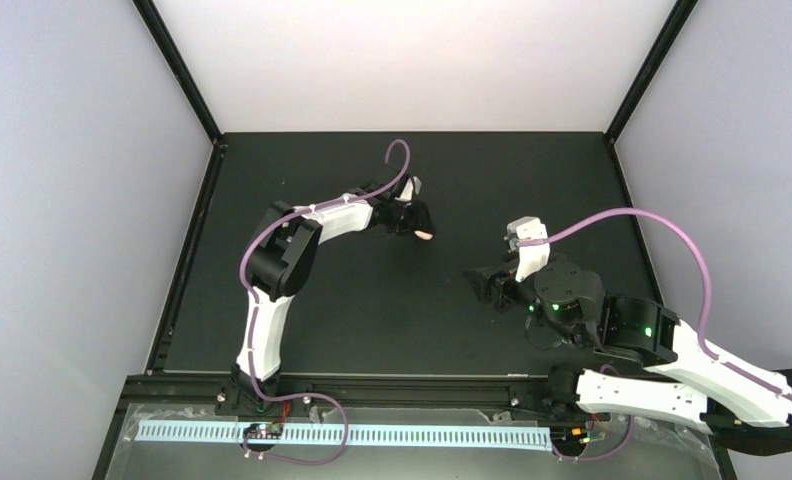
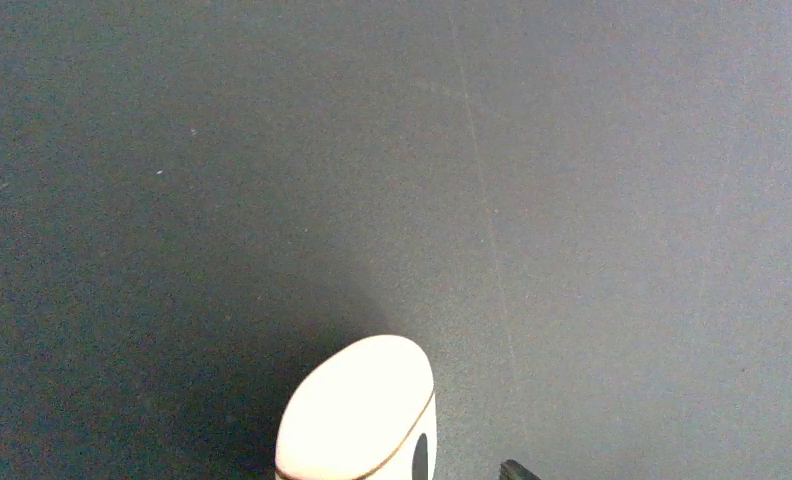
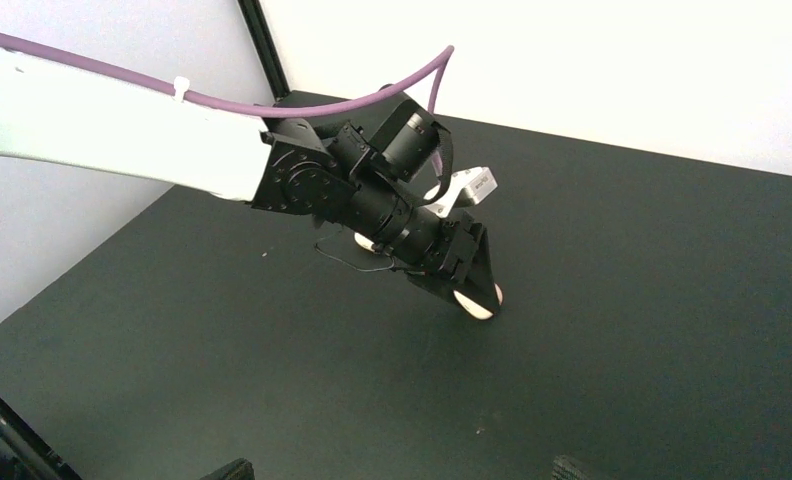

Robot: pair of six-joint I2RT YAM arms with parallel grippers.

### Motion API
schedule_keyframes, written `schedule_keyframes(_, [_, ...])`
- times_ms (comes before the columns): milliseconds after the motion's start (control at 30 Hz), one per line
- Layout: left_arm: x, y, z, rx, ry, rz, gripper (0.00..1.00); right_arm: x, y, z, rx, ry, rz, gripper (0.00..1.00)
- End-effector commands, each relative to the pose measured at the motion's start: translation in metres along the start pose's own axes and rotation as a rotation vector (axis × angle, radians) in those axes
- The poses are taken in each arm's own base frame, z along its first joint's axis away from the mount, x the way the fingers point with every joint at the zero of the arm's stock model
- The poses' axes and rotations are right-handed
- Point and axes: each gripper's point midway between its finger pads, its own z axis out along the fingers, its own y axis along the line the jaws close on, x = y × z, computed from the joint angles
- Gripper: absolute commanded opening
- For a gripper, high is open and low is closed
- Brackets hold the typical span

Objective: Insert the wireless bluetooth earbuds into the charging case
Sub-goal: Place the charging case at the center of the board, then reset both arms

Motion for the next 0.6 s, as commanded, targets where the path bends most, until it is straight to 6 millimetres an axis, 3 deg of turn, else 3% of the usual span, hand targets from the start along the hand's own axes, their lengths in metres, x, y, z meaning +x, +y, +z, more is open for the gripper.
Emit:
schedule_keyframes(0, [0.01,0.028,-0.01,-0.087,0.006,-0.022,0.56,-0.004,-0.007,-0.003,0.027,-0.02,0.021,0.77])
schedule_keyframes(200, [0.016,0.04,-0.031,-0.11,-0.012,-0.007,0.83,-0.006,-0.007,-0.004,0.026,-0.028,0.024,0.77])
schedule_keyframes(300, [0.013,0.033,-0.044,-0.096,-0.027,0.013,0.98,-0.007,-0.007,-0.004,0.023,-0.029,0.024,0.77])
schedule_keyframes(367, [0.01,0.022,-0.06,-0.08,-0.044,0.036,0.99,-0.01,-0.006,-0.005,0.02,-0.039,0.031,0.77])
schedule_keyframes(467, [0.005,0.003,-0.101,-0.062,-0.099,0.068,0.99,-0.017,-0.003,-0.004,0.012,-0.064,0.043,0.79])
schedule_keyframes(567, [0.002,-0.002,-0.158,-0.133,-0.194,0.104,0.99,-0.025,0.004,0.003,0.023,-0.073,0.035,0.87])
